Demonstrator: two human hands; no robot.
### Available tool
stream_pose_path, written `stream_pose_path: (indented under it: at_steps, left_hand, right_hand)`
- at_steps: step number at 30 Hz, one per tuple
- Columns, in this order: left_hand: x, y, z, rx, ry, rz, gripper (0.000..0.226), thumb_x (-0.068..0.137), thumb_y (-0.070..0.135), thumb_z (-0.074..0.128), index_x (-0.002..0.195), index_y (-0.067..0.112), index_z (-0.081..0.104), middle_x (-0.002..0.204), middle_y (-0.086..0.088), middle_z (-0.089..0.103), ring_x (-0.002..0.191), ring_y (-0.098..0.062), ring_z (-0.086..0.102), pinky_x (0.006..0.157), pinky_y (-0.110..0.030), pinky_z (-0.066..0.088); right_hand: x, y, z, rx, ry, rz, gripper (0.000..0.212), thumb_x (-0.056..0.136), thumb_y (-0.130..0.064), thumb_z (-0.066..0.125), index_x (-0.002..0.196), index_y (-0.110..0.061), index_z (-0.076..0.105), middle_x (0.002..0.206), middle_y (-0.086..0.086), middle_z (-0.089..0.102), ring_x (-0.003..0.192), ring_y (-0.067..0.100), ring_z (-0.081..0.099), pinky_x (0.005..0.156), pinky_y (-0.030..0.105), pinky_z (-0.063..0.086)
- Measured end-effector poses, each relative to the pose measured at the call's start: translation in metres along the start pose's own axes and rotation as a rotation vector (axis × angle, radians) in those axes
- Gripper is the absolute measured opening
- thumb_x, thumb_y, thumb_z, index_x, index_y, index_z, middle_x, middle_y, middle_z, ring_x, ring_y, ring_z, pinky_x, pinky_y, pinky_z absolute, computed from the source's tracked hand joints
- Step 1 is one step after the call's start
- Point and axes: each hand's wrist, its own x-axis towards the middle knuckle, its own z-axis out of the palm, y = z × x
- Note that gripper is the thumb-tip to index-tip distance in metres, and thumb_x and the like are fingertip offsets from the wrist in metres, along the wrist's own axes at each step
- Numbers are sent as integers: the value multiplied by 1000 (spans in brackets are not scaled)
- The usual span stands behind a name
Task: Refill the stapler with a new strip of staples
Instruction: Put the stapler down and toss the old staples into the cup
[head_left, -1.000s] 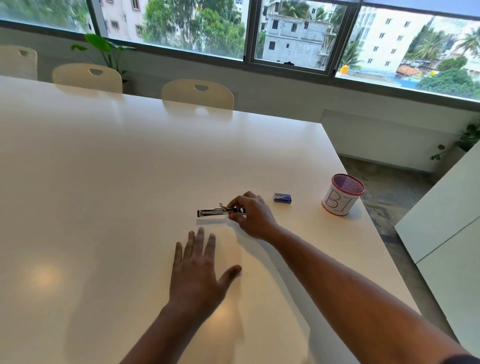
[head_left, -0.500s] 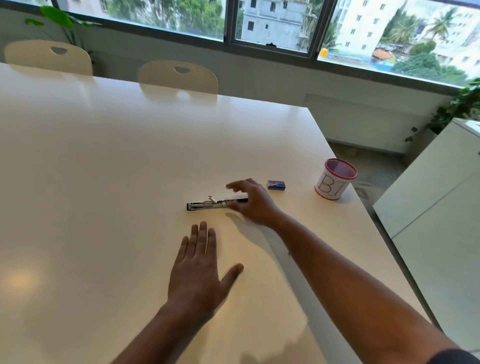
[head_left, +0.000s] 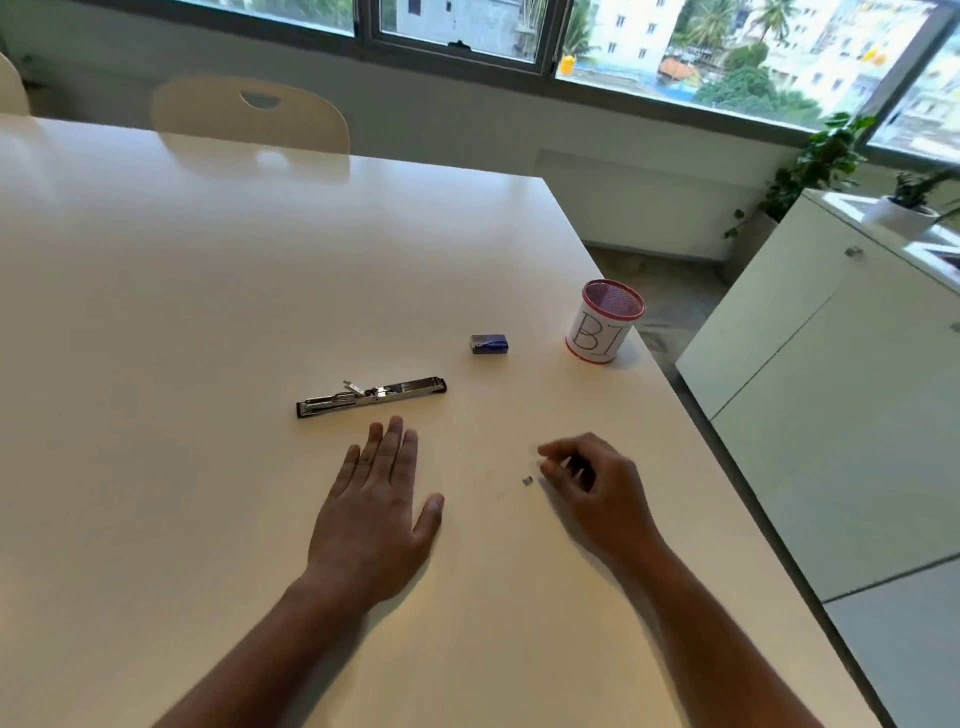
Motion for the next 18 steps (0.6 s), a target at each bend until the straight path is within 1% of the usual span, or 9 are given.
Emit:
stream_pose_path:
  at_steps: [3,6,8,9,13,16,18]
  left_hand:
    - [16,7,0,15,4,-16,78,102,57,24,164,20,-2,173,-1,-11,160,-16,-10,131,-37,-1]
    - [17,15,1,23,32,-39,76,101,59,21,165,23,2,174,1,-7,160,-14,-7,131,-38,2]
    - [14,12,2,6,42,-45,75,99,60,18,164,26,2,173,4,-7,159,-10,-8,131,-37,3]
    - [13,11,2,0,48,-47,76,99,61,17,164,27,2,173,6,-7,159,-9,-9,131,-37,4]
    - [12,14,3,2,65,-55,76,97,63,15,164,30,2,173,9,-6,159,-6,-8,131,-34,3]
    - [12,14,2,-1,89,-71,78,94,67,14,164,33,7,173,13,-2,158,-3,-5,129,-30,2]
    - [13,10,2,-14,98,-79,78,94,68,17,163,34,11,172,15,2,158,-2,1,128,-28,3]
  right_hand:
    - [-3,4,1,-52,-48,-91,17,88,-18,82,102,-24,79,96,-15,70,79,9,66,71,29,57]
    - [0,12,-1,-99,-125,-164,21,85,-28,84,106,-28,77,99,-17,65,82,8,64,69,20,53]
    - [0,15,2,-103,-139,-192,21,85,-30,83,105,-30,77,98,-19,63,82,5,63,70,16,49]
    - [-1,16,3,-96,-139,-204,19,85,-30,82,103,-31,78,97,-19,63,81,4,63,71,17,50]
    - [-1,19,4,-76,-127,-220,9,85,-32,80,94,-31,78,90,-18,63,77,8,63,72,30,56]
    - [1,20,4,-42,-115,-219,6,81,-30,80,86,-31,77,86,-14,65,75,9,61,70,32,54]
    - [2,20,7,-45,-120,-216,5,81,-31,80,85,-30,77,85,-15,65,74,8,61,71,31,54]
